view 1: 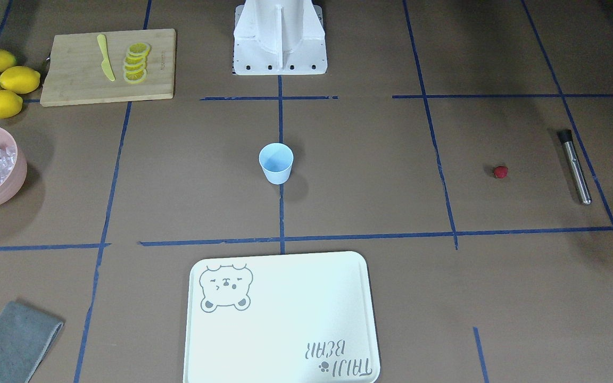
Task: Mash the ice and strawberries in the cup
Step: 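Reach the right gripper down into the pink bowl of ice cubes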
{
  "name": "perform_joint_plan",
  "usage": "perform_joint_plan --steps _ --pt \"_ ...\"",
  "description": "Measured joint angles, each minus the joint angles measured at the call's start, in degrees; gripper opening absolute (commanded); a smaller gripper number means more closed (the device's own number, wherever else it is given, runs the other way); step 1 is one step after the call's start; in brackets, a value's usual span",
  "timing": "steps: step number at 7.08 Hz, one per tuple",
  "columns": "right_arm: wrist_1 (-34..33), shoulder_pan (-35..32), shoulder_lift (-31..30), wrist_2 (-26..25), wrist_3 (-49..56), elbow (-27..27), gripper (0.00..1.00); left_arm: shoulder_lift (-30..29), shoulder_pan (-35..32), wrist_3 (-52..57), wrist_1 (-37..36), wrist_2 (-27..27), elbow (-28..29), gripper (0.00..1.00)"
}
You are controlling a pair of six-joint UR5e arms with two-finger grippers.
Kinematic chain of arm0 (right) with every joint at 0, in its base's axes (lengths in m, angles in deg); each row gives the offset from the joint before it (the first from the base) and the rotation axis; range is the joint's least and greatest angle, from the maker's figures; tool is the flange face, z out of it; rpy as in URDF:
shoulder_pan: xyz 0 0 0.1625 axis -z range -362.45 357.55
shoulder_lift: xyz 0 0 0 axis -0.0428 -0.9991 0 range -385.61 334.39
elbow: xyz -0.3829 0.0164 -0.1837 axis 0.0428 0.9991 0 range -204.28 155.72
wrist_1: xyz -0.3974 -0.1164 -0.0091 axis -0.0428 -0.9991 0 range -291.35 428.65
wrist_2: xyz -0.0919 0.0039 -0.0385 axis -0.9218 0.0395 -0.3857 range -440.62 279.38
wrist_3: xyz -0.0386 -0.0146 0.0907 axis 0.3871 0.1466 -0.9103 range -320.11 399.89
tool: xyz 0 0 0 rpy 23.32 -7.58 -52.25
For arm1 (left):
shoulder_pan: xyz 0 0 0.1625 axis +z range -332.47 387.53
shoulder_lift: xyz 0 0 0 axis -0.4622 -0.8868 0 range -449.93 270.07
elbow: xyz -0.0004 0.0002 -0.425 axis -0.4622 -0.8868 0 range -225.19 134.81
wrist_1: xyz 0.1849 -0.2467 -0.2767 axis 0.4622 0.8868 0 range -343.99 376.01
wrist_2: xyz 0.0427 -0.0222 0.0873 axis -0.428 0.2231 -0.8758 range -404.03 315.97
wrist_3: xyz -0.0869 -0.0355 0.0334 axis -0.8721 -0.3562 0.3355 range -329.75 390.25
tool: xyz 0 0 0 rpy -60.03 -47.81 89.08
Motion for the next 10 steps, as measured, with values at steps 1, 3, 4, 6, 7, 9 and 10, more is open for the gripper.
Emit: perform_joint_plan --steps 1,3,4,6,7,9,10 --pt "0.00 0.00 0.08 -0.57 0.01 -0.09 0.99 0.00 -0.10 -0.01 0.00 -0.02 -0.03 1.00" --pt "0.00 0.05 0.24 -2.36 0.07 -0.38 0.99 0.00 -0.18 -0.06 0.00 -0.04 -0.24 1.00" --pt "0.00 0.16 0.24 -3.35 0.07 -0.64 0.99 0.00 -0.23 -0.07 0.00 -0.02 -0.40 1.00" --pt "0.00 0.69 0.06 -4.17 0.06 -1.73 0.99 0.06 -0.35 -0.07 0.00 0.04 -0.64 1.00" --pt "-0.02 1.55 -0.29 -4.36 0.02 -3.22 0.99 0.07 -0.41 -0.07 0.00 0.07 -0.67 1.00" --pt "-0.22 5.74 -3.00 -6.22 -0.09 -9.44 0.98 0.09 -0.62 -0.07 0.00 0.19 -0.76 1.00" --pt "-0.30 8.21 -5.22 -7.68 -0.54 -12.94 0.92 0.09 -0.81 -0.07 0.00 0.23 -0.77 1.00"
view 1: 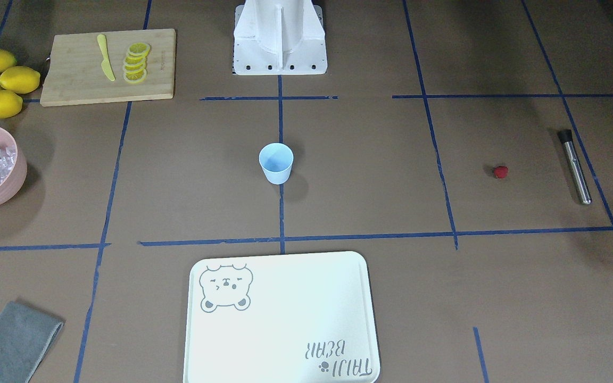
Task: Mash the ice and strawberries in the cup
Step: 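Reach the right gripper down into the pink bowl of ice cubes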
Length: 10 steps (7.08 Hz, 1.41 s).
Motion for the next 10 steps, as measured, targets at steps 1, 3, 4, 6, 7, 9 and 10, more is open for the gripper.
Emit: perform_joint_plan --steps 1,3,4,6,7,9,10 --pt "-0.01 2.23 -2.11 -0.76 -0.95 -2.75 0.80 0.13 -0.12 0.02 0.00 0.05 -0.04 1.00" --pt "0.03 5.64 -4.04 -1.46 -1.88 -4.67 0.69 0.41 -0.18 0.14 0.06 0.07 -0.09 1.00" --pt "0.05 7.74 -4.12 -2.23 -1.97 -4.81 0.66 0.48 -0.22 0.18 0.08 0.08 -0.10 1.00" --pt "0.06 11.27 -3.92 -2.89 -1.96 -4.81 0.65 0.47 -0.58 0.25 0.09 0.04 -0.10 1.00" --pt "0.04 12.64 -3.81 -2.94 -1.94 -4.71 0.63 0.45 -0.66 0.26 0.09 0.06 -0.17 1.00" --pt "0.06 14.41 -3.57 -2.99 -1.80 -4.09 0.63 0.41 -0.74 0.26 0.09 0.07 -0.43 1.00" --pt "0.12 15.27 -3.19 -3.03 -1.57 -3.46 0.62 0.38 -0.86 0.26 0.09 0.06 -0.58 1.00"
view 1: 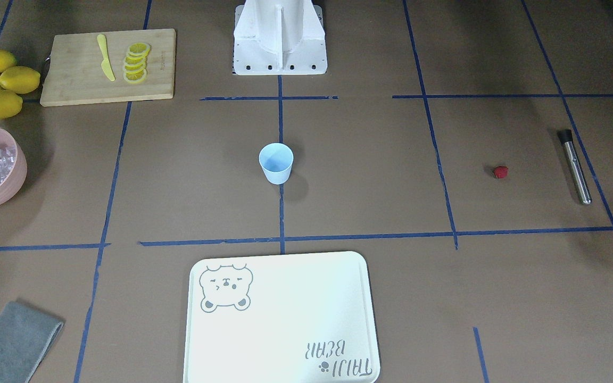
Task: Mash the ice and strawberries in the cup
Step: 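Reach the right gripper down into the pink bowl of ice cubes, then close the right gripper on one clear ice cube in the bowl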
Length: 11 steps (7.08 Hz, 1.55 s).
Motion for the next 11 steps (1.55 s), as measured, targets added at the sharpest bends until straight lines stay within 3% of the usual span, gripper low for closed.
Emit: perform_joint_plan --steps 4,11 --pt "0.35 1.30 2.58 -0.01 0.44 3.92 0.59 -0.03 -0.29 -0.02 -0.02 0.02 -0.32 1.00" --pt "0.30 1.49 1.56 -0.03 0.47 4.43 0.55 0.05 -0.59 -0.28 -0.28 -0.05 -1.73 1.00"
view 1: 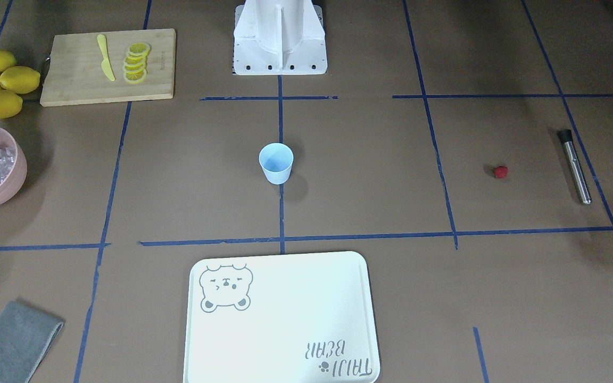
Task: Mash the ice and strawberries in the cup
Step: 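Close the right gripper on one clear ice cube in the bowl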
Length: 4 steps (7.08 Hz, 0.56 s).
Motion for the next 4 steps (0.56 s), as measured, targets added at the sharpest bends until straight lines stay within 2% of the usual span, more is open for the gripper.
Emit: perform_joint_plan --steps 4 --pt "-0.11 0.94 -0.03 -0.21 -0.05 0.50 0.54 0.06 -0.15 0.02 -0.18 0.03 -0.43 1.00"
